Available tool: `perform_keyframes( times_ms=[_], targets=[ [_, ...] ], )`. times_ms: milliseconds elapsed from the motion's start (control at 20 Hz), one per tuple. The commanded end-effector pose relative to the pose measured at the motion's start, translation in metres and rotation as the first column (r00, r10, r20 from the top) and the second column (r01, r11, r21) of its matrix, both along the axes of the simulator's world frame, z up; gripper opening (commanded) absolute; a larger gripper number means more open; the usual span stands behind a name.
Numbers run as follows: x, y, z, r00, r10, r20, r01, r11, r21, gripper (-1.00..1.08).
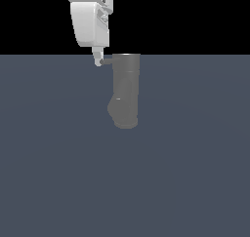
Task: Turn on the faucet by rotating a designated handle.
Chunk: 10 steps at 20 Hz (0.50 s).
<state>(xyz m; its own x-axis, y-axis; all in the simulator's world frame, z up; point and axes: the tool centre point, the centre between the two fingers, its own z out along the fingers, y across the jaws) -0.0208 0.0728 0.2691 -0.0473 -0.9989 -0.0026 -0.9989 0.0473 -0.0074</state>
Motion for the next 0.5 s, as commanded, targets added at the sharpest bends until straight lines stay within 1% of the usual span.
perform_keyframes(
  times_ms=[0, 300, 350, 450],
  targets=[
    [-0.007, -0.015, 0.000, 1.000, -0.017, -0.006, 0.017, 1.000, -0.002, -1.00],
    [-0.018, -0.026, 0.000, 1.000, -0.018, -0.007, 0.018, 1.000, -0.002, -1.00],
    [-0.015, -0.013, 0.000, 1.000, 0.000, -0.003, 0.000, 1.000, -0.004, -1.00],
    [-0.016, -0.028, 0.000, 1.000, -0.002, -0.004, 0.002, 1.000, -0.003, -1.00]
  ],
)
